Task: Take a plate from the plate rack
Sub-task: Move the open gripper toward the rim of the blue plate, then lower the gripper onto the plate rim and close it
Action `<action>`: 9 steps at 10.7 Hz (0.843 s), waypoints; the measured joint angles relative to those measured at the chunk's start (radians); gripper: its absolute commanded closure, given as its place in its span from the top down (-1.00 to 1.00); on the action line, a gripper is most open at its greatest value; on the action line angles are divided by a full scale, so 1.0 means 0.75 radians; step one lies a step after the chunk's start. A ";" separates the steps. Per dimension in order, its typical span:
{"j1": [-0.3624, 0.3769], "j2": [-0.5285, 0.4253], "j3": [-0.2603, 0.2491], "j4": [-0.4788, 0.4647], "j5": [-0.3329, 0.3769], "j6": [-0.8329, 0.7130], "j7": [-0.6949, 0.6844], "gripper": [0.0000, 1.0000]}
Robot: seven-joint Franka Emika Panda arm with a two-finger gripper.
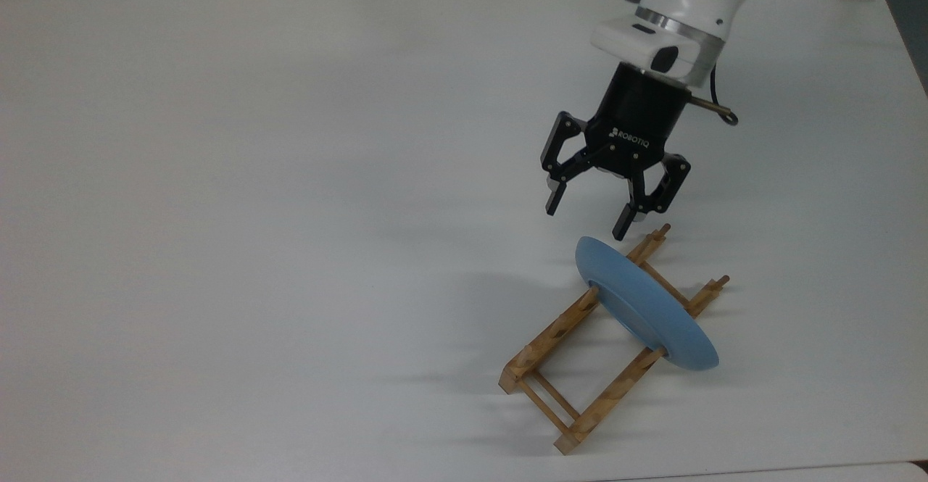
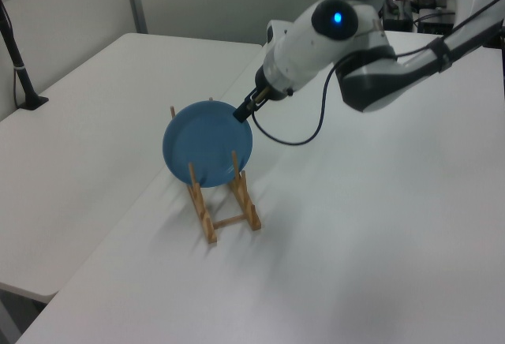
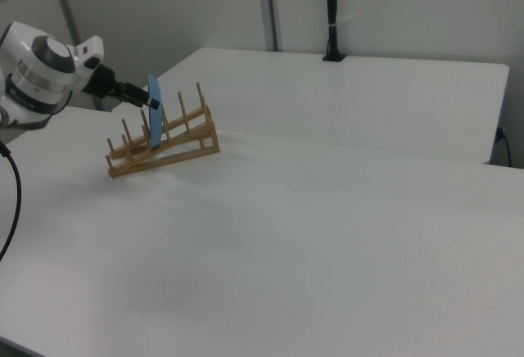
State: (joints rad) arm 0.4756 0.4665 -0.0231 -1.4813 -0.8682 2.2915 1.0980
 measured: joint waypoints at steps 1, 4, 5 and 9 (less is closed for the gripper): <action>0.007 0.026 0.000 0.011 -0.045 0.000 0.043 0.35; 0.017 0.069 0.000 0.048 -0.068 0.000 0.074 0.14; 0.017 0.072 0.000 0.053 -0.068 0.000 0.074 -0.02; 0.018 0.083 0.000 0.060 -0.098 0.000 0.075 -0.40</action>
State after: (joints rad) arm 0.4890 0.5288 -0.0232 -1.4366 -0.9420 2.2918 1.1539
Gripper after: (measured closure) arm 0.551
